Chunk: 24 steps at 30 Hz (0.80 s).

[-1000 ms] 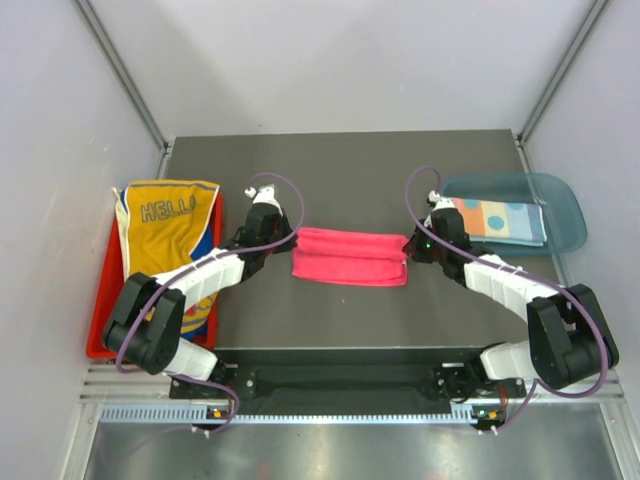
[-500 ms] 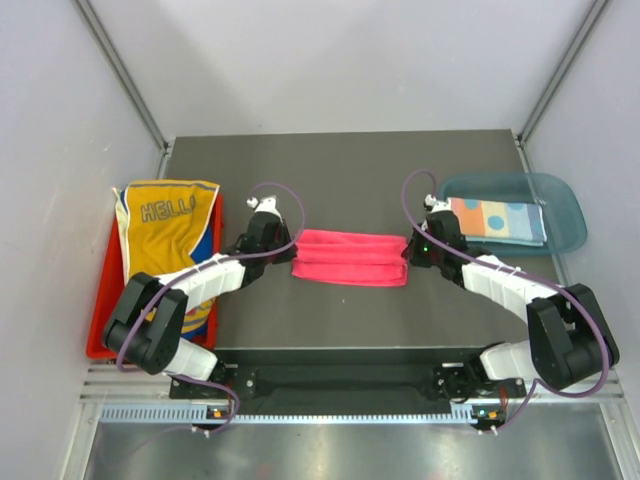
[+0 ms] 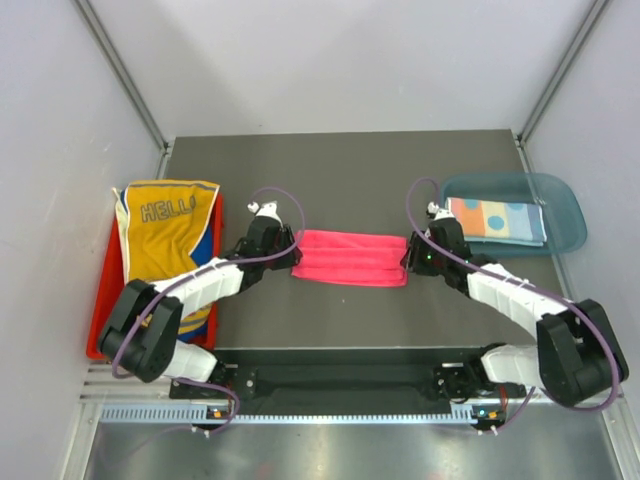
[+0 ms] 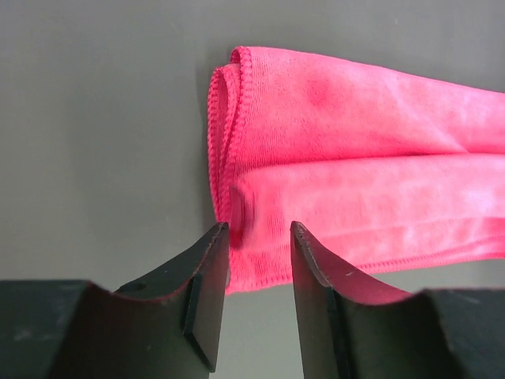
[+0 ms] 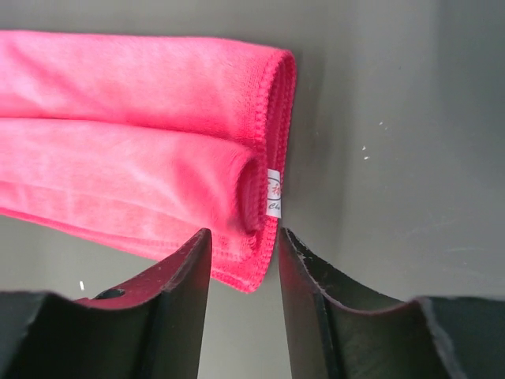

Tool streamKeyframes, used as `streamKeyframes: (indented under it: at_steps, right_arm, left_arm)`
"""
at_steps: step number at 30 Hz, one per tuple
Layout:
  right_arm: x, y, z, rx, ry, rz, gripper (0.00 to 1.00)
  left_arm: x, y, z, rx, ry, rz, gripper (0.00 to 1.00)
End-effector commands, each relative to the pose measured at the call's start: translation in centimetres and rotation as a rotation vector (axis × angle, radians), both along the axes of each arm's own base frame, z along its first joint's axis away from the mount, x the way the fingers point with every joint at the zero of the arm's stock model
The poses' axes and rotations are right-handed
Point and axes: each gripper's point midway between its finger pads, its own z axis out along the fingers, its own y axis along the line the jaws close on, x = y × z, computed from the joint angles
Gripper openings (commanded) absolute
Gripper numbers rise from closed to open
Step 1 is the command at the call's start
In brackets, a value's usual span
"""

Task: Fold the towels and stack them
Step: Fold the towel

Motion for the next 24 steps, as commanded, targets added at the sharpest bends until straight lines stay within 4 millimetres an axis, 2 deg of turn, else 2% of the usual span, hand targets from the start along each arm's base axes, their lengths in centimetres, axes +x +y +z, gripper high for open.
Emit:
streamKeyframes:
  at_steps: [1,4,5,7,8,9,11,12,13,14,16,17,20,24]
  right_arm:
    - [0.5,-0.1,3.0,0.002,-0.078,-0.013,0.40]
    - [1.2,-0.3,5.2,-0.002,-0.127,-0.022,0.42]
    - [1.4,-0.3,5.5,-0.004,-0.135,-0.026,0.43]
    - [2.4,-0.2,6.7,-0.010,-0.162,-0.037,0.43]
    - [2.8,-0.2,6.2,-0.025,-0.140,-0.036,0.43]
    - [3.7,0.1,7.3,-0.031,-0.162,-0.035,0.43]
    - [4.9,0.3,6.5,-0.062,-0.139,-0.039,0.43]
    - [5.4,0.1,6.3,-0.084,-0.134,-0.047,0.43]
    - [6.3,0.4,6.1,-0.096,-0.124,-0.049,0.43]
    - [6.7,0.5,6.0,-0.105,-0.124,-0.046,0.42]
    - [7.5,1.0,6.0,-0.105,-0.118,-0.036,0.41]
    - [7.6,1.2,5.3,-0.112,-0.099,-0.029,0.41]
    - [7.5,1.7,4.4,-0.118,-0.081,-0.011,0.41]
    - [6.3,2.2,3.1,-0.108,-0.062,0.010,0.38]
  left_arm:
    - [-0.1,0.7,3.3,0.011,-0.063,0.008,0.42]
    - [0.3,0.6,6.0,-0.005,-0.118,0.011,0.43]
    - [0.4,0.7,6.3,0.001,-0.116,0.012,0.43]
    - [1.4,0.2,7.7,-0.005,-0.143,0.009,0.43]
    - [1.8,0.0,7.8,-0.003,-0.143,0.010,0.43]
    - [2.4,-0.3,7.0,0.013,-0.122,0.008,0.43]
    - [3.9,-1.0,7.7,0.019,-0.134,0.000,0.42]
    - [4.4,-1.2,6.3,0.042,-0.096,0.000,0.42]
    - [5.3,-1.7,6.8,0.040,-0.109,-0.003,0.42]
    - [5.6,-2.0,5.3,0.059,-0.075,-0.013,0.41]
    - [6.4,-2.5,5.1,0.067,-0.063,-0.022,0.41]
    - [6.4,-2.6,4.0,0.079,-0.035,-0.028,0.40]
    - [6.0,-2.9,2.6,0.082,0.001,-0.040,0.40]
    - [4.3,-2.7,0.9,0.087,0.044,-0.054,0.38]
